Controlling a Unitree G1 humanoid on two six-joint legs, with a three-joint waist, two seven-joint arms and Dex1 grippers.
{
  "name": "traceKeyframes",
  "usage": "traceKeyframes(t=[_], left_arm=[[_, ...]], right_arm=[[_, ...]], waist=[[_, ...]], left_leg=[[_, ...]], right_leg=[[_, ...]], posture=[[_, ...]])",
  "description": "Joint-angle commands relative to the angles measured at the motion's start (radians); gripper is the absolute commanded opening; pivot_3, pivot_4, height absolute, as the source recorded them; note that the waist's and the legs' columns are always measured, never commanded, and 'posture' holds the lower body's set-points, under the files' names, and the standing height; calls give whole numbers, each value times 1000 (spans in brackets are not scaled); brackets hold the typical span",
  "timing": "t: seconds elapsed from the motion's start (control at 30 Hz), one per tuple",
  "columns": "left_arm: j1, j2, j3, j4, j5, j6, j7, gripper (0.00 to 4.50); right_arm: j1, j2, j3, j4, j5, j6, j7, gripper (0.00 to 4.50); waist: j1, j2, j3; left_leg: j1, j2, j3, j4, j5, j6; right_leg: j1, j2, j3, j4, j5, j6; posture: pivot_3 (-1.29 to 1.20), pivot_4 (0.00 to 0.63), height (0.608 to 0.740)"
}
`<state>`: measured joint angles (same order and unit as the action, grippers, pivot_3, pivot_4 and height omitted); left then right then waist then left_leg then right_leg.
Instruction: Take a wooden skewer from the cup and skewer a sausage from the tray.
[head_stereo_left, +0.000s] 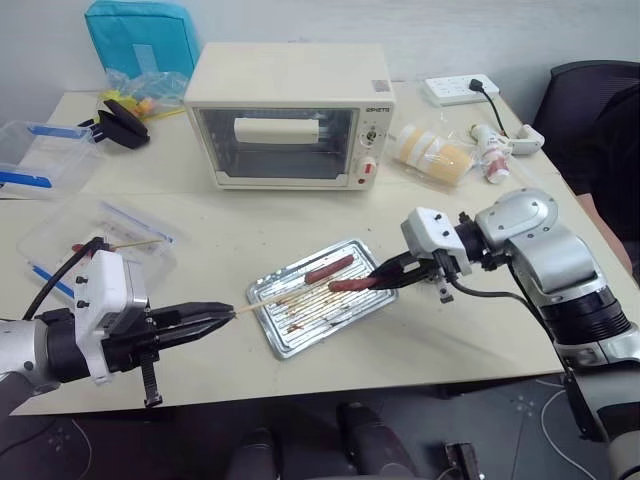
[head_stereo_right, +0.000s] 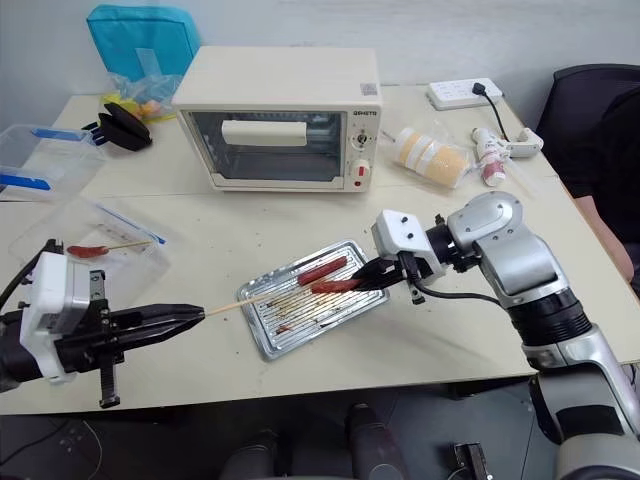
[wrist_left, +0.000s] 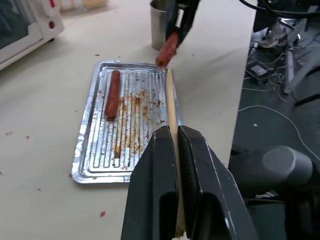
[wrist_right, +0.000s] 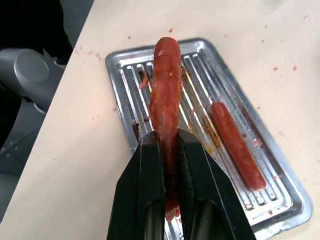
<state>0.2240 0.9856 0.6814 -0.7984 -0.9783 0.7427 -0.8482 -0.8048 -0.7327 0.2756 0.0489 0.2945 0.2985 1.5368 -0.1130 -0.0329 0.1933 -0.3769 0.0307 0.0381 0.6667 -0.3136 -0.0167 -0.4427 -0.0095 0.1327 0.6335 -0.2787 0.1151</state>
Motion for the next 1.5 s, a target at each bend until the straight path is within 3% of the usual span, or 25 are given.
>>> traceKeyframes(t=[0.03, 1.5], left_arm=[[-7, 15, 16, -7, -5, -15, -17, 0], [-225, 14, -202, 49, 55, -44, 22, 0]], right_arm=[[-31, -19, -26, -14, 50, 18, 75, 94], [-41, 9, -23, -193, 148, 123, 1, 94]], waist=[[0, 0, 0], [2, 0, 0]], left_leg=[[0, 0, 0, 0, 0, 0], [1, 0, 0, 0, 0, 0]], right_leg=[[0, 0, 0, 0, 0, 0], [0, 0, 0, 3, -1, -1]], posture=[[0, 150, 740], [0, 150, 740]])
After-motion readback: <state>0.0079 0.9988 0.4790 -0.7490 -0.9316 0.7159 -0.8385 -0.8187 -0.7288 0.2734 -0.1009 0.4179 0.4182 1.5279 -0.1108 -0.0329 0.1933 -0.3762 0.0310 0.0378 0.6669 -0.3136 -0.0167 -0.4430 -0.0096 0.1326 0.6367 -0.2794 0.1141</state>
